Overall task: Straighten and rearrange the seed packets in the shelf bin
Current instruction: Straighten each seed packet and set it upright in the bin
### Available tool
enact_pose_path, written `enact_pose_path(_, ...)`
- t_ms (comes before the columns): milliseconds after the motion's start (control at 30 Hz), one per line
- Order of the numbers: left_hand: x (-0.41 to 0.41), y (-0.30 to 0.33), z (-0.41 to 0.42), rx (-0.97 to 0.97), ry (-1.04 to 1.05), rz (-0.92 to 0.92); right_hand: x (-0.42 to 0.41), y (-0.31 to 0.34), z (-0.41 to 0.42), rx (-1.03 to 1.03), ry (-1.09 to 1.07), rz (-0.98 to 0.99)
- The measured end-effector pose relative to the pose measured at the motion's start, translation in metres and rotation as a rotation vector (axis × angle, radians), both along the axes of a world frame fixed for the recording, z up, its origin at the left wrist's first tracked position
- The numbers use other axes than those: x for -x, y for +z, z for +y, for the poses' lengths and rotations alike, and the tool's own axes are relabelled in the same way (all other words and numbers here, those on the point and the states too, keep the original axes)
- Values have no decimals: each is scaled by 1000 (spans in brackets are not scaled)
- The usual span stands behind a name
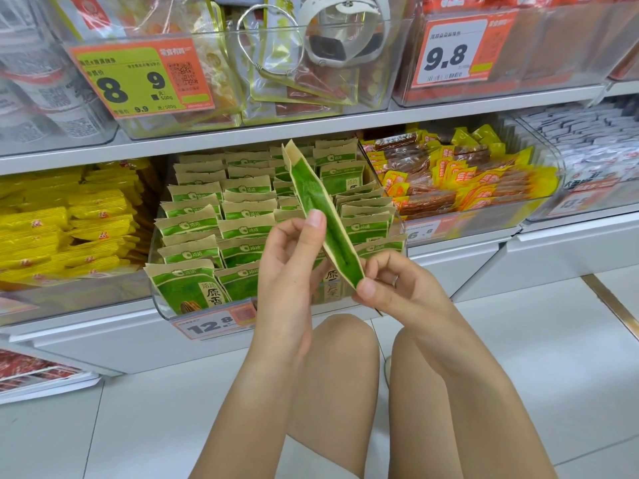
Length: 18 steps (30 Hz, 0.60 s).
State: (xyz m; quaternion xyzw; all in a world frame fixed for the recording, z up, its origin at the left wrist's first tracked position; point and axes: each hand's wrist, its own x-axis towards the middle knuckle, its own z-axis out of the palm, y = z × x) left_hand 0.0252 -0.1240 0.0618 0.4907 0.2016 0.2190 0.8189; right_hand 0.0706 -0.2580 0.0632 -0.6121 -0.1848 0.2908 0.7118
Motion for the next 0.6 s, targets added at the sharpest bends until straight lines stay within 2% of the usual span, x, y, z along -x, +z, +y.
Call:
enact_pose_path(233,-1,-1,0,-19,-10,35,1,8,-2,22,39,-82)
enact_pose_path(600,1,2,-2,-13,-47,21,-2,3,0,50,-22,-125)
